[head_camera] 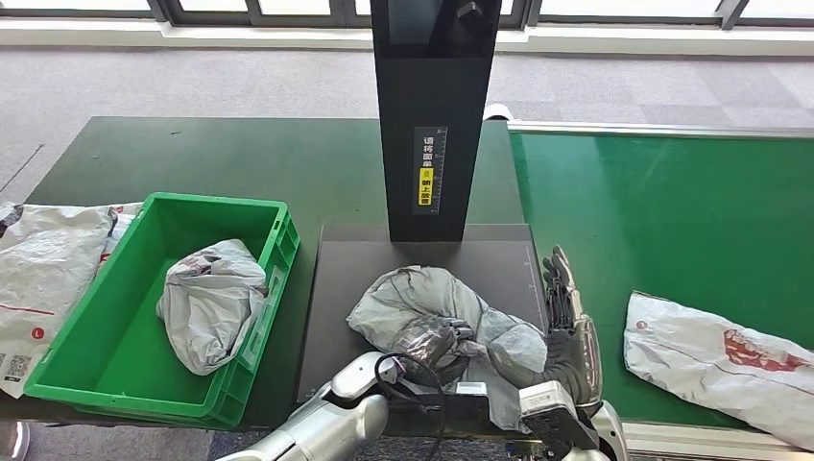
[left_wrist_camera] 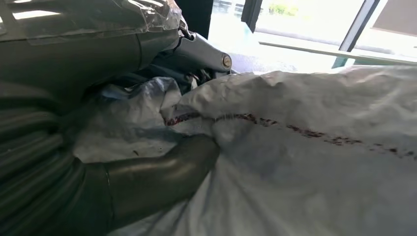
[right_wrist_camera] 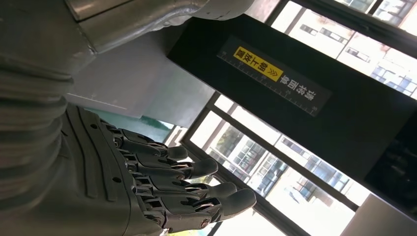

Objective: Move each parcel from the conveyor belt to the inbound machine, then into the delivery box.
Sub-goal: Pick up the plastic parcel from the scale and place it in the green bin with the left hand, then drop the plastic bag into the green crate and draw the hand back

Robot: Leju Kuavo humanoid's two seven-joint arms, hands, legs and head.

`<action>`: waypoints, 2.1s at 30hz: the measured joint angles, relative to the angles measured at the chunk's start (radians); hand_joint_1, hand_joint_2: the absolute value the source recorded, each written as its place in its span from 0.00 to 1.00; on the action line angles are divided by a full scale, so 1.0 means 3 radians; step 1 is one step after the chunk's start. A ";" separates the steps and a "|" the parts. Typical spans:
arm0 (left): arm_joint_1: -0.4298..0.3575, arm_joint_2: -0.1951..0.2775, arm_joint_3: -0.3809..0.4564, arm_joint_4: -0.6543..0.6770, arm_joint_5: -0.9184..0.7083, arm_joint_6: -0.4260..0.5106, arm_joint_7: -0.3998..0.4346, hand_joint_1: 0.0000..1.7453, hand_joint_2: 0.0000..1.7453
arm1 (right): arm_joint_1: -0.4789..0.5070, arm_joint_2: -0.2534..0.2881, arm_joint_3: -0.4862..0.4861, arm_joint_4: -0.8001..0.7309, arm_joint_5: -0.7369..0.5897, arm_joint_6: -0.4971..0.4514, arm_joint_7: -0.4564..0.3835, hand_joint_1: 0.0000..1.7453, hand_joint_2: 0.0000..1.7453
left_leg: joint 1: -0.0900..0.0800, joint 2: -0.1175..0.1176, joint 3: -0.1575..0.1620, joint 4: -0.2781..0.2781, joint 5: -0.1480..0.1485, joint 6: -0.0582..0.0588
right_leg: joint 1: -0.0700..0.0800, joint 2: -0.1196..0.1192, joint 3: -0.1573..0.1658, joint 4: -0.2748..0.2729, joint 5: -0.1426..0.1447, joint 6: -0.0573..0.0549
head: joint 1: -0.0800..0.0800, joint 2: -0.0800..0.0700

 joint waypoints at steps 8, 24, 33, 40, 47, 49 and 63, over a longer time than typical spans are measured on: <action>0.0002 0.0000 0.0029 0.0001 -0.0010 0.0041 -0.0031 1.00 1.00 | -0.0024 0.0000 0.0002 0.0036 0.0000 -0.0007 -0.0004 0.00 1.00 | 0.0000 0.0000 0.0001 0.0000 0.0000 0.0000 | 0.0000 0.0000 0.0001 0.0000 0.0000 0.0000 | 0.0000 0.0000; 0.0737 0.0174 0.0879 -0.1709 0.0047 0.0985 -0.0432 1.00 1.00 | 0.0106 0.0000 -0.0006 0.0010 -0.0030 -0.0070 -0.0052 0.00 1.00 | 0.0000 0.0003 -0.0004 0.0000 -0.0001 -0.0001 | 0.0001 0.0001 -0.0008 0.0002 -0.0002 -0.0001 | 0.0000 0.0000; 0.1238 0.0245 0.1436 -0.3153 0.0425 0.1326 -0.0977 1.00 1.00 | 0.0218 0.0000 -0.0024 -0.0089 -0.0080 -0.0107 -0.0087 0.00 1.00 | 0.0001 0.0002 -0.0007 0.0000 -0.0002 -0.0001 | 0.0001 0.0001 -0.0009 0.0001 -0.0004 -0.0001 | 0.0000 0.0000; 0.1424 0.0237 0.1830 -0.3734 0.0680 0.1327 -0.1319 1.00 1.00 | 0.0221 -0.0001 -0.0024 -0.0100 -0.0100 -0.0111 -0.0092 0.00 1.00 | 0.0001 0.0005 -0.0004 0.0000 -0.0001 -0.0001 | 0.0001 0.0002 -0.0007 0.0002 -0.0003 -0.0002 | 0.0000 0.0000; 0.1570 0.0219 0.2446 -0.4320 0.0710 0.1327 -0.1339 1.00 1.00 | 0.0214 -0.0001 -0.0024 -0.0100 -0.0103 -0.0126 -0.0083 0.00 1.00 | 0.0002 0.0004 -0.0004 0.0000 -0.0001 -0.0002 | 0.0004 0.0002 -0.0009 0.0002 -0.0004 -0.0003 | 0.0000 0.0000; 0.1561 0.0217 0.2620 -0.4392 0.0690 0.1327 -0.1332 1.00 1.00 | 0.0217 -0.0001 -0.0024 -0.0100 -0.0102 -0.0134 -0.0070 0.00 1.00 | 0.0002 0.0004 -0.0004 0.0000 -0.0001 -0.0002 | 0.0004 0.0002 -0.0010 0.0002 -0.0005 -0.0003 | 0.0000 0.0000; 0.1227 0.0208 0.3403 -0.4138 -0.0199 0.1326 -0.0817 1.00 1.00 | 0.0275 -0.0001 -0.0024 -0.0118 -0.0091 -0.0121 -0.0039 0.00 1.00 | 0.0001 0.0004 -0.0001 0.0000 0.0000 -0.0002 | 0.0001 0.0002 -0.0007 0.0001 -0.0003 -0.0003 | 0.0000 0.0000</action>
